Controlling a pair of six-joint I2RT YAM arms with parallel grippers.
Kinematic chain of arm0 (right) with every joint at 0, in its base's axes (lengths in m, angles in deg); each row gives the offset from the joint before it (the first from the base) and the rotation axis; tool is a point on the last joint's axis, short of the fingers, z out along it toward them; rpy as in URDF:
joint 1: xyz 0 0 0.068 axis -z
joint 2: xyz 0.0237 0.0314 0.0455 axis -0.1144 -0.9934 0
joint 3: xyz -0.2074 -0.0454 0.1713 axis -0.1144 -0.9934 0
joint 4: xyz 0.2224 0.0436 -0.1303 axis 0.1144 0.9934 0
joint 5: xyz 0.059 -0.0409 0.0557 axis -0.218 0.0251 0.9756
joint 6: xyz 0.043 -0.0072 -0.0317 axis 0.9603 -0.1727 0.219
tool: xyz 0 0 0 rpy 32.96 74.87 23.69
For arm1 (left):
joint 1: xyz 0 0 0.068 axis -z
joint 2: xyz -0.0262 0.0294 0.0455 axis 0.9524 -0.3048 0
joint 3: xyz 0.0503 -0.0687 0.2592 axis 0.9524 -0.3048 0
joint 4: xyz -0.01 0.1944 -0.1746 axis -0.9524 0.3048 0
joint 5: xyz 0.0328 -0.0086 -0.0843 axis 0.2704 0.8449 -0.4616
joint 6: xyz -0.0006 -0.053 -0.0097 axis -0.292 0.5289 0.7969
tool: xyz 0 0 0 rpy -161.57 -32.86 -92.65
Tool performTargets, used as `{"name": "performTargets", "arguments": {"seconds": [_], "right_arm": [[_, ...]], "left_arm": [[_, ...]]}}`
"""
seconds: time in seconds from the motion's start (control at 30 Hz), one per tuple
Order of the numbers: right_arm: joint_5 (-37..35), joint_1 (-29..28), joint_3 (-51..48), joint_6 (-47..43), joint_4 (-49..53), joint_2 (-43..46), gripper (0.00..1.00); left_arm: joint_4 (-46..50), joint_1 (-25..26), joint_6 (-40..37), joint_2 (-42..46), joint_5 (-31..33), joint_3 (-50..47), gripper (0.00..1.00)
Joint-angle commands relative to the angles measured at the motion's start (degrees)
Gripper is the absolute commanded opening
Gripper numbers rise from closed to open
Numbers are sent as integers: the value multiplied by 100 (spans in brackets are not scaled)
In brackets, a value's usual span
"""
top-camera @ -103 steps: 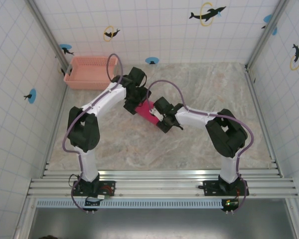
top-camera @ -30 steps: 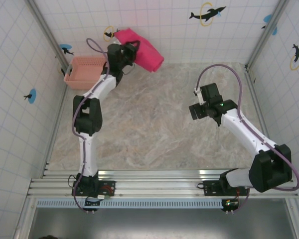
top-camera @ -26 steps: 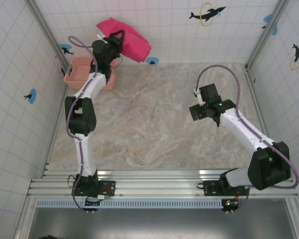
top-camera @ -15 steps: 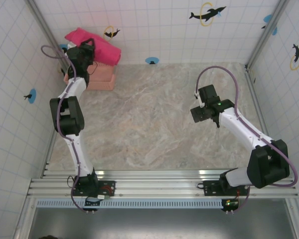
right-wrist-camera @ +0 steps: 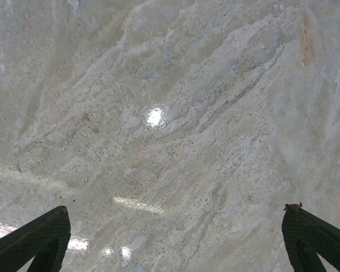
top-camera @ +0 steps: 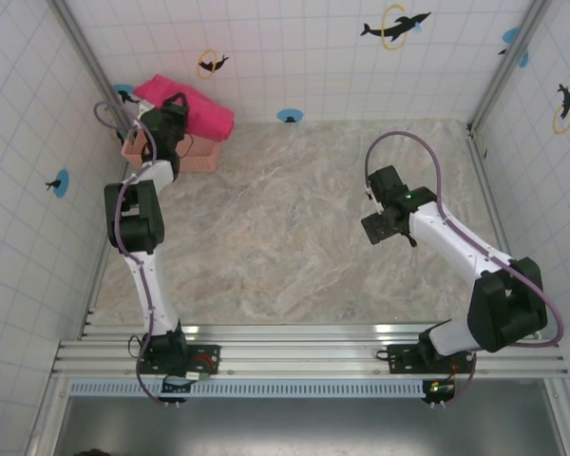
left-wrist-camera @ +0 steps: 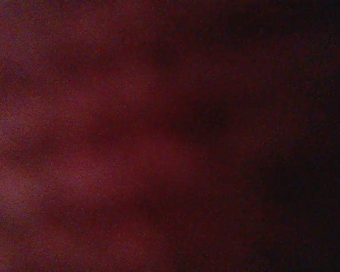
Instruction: Roll up the long pants
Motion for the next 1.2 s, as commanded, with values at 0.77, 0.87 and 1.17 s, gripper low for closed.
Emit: {"name": "performTargets", "arguments": {"seconds": [0.77,0.87,1.17], "right_arm": [[-237,-635,981,236,335,-1049,99],[-217,-636,1016,176,387,-1069,99],[16,-653,1151,27,482,-1018,99]], "left_arm": [[313,-435,333,-216,623,-944,0],[786,-437,416,-136,496,-1176,0],[2485,-308,96,-147,-652,-1046,0]]}}
